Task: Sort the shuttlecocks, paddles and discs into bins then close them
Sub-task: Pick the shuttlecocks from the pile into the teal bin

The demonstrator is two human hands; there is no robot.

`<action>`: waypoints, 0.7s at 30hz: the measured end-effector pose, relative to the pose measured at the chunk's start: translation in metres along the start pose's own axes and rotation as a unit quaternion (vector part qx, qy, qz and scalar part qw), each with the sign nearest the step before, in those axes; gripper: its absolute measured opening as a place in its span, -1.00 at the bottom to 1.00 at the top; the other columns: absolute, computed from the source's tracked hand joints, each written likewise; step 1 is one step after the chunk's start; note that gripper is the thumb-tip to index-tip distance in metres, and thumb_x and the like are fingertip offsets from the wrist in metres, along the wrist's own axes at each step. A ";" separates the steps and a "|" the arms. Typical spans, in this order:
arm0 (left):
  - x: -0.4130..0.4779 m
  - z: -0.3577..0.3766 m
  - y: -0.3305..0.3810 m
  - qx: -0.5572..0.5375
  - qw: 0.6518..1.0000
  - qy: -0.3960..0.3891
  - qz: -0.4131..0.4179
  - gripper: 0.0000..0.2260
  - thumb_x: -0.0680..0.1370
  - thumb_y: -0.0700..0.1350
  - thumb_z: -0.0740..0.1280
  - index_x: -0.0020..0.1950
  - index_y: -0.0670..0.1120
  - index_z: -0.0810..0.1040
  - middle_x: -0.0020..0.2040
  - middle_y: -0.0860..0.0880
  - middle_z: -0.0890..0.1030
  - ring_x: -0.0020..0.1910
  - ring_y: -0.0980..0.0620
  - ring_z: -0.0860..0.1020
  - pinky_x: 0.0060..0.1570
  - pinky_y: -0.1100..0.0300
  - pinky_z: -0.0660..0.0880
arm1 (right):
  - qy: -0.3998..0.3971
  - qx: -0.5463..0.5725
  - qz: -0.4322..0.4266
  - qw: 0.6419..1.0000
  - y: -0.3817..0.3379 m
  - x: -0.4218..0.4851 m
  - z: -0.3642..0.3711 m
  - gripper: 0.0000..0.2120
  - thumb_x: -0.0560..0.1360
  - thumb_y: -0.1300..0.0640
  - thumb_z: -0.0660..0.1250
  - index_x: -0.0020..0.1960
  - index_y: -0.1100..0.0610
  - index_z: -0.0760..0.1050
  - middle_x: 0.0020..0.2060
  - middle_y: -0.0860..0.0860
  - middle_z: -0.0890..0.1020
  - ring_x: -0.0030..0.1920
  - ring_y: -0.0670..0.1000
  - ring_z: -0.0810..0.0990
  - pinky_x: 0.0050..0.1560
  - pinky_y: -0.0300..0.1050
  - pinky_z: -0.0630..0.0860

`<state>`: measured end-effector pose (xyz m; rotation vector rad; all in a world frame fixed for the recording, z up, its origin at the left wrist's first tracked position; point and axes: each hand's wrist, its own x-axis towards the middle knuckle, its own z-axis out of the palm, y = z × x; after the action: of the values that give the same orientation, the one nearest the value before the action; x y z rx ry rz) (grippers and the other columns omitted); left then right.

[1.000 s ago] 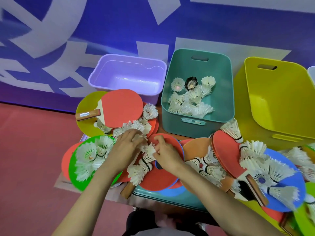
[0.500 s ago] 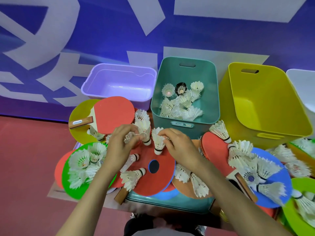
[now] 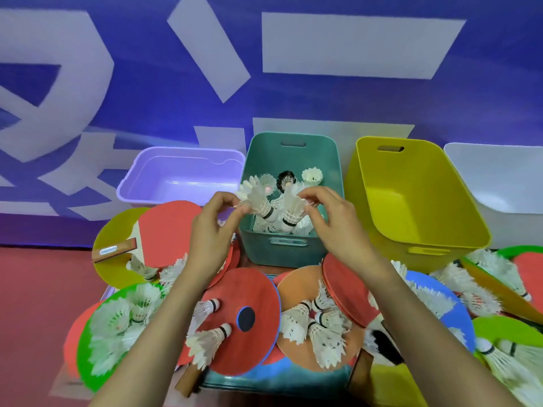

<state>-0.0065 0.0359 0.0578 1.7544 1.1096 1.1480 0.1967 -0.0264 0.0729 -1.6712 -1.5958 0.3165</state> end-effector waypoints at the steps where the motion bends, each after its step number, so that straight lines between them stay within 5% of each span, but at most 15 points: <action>1: 0.007 0.006 0.002 0.013 1.000 -0.004 0.004 -0.88 0.52 -0.08 0.36 -0.17 0.00 0.46 -0.24 0.21 0.55 -0.22 0.25 0.47 -0.18 0.31 0.37 | 0.008 -0.010 0.004 1.000 0.004 0.005 -0.003 -0.79 0.53 0.30 0.26 0.12 0.12 0.53 -0.02 -0.01 0.57 -0.05 -0.06 0.51 0.01 -0.14 0.45; 5: 0.036 0.028 0.003 0.074 0.997 -0.036 0.005 -0.91 0.53 -0.07 0.35 -0.15 -0.02 0.49 -0.22 0.22 0.58 -0.20 0.09 0.52 -0.08 0.17 0.42 | 0.021 -0.054 0.025 0.998 0.018 0.026 -0.012 -0.78 0.52 0.32 0.25 0.13 0.16 0.52 0.01 0.06 0.58 -0.02 -0.03 0.51 0.03 -0.11 0.45; 11: 0.076 0.058 -0.004 0.218 0.972 -0.081 -0.005 -0.90 0.56 -0.07 0.30 -0.10 -0.08 0.46 -0.16 0.07 0.55 -0.24 -0.03 0.46 -0.25 0.15 0.30 | -0.013 -0.113 0.068 0.991 0.045 0.062 -0.011 -0.80 0.54 0.29 0.21 0.15 0.19 0.50 0.06 0.10 0.58 0.05 0.08 0.53 0.06 -0.07 0.44; 21: 0.143 0.104 -0.050 0.402 0.895 -0.192 -0.017 -0.93 0.57 -0.16 0.21 -0.02 -0.16 0.43 0.01 -0.15 0.53 -0.05 -0.20 0.53 -0.07 0.00 0.45 | -0.170 -0.255 0.119 0.944 0.091 0.133 0.020 -0.72 0.40 0.46 0.14 0.04 0.21 0.42 0.01 0.18 0.56 0.01 0.20 0.54 -0.10 -0.05 0.42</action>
<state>0.1098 0.1736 0.0210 2.4220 1.4594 0.2570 0.2735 0.1136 0.0422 -2.3177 -1.8356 0.3488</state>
